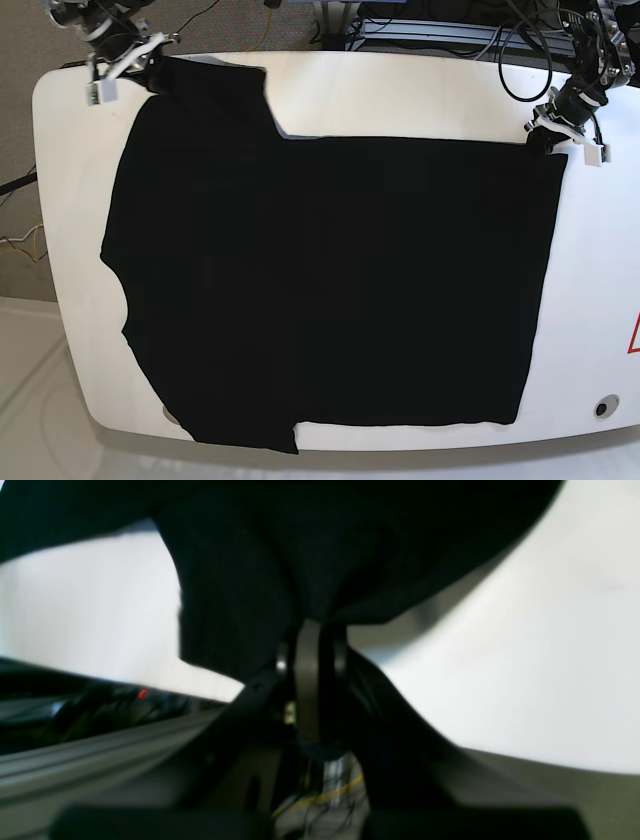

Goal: Fold the T-shirt properly
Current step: 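Pull both held corners toward the robot, dragging the shirt along the table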

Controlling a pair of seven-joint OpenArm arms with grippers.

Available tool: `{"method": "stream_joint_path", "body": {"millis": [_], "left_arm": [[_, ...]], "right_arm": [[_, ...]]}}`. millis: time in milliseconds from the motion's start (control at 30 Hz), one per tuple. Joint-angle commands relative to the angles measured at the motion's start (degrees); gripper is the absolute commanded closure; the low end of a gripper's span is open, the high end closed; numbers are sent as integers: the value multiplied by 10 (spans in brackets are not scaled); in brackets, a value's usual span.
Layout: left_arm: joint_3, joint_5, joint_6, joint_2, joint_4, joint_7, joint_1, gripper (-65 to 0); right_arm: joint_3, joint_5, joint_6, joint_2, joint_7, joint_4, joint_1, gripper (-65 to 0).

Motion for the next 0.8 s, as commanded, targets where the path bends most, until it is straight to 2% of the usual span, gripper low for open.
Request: {"method": "stream_joint_path", "body": {"millis": [0,233,433,633,700,767], "left_arm": [[-15,-9,-5,-12,33,-9,16,0],[-32,-9,-4,-11,67,-3,50,0],[-51,-7,-8,-6,104,-1,84,0],[-63,-10,-8,1,132,-6,107,0],[-66,-9,-11,7,154,0,121,0],[-67,-8,-12,9,161,-1,125,0]], "right_arm": [[23,7,3,3,11,18,-17,0],[44,4,3,1,15,18,-38,0],[33,13,3,4,35,3,-81,0],[19,76,3,25,74,-6,-109,0],[16,119,3,41,83,7,-129,0],[14,129,3,45,84,8,-133,0]]}}
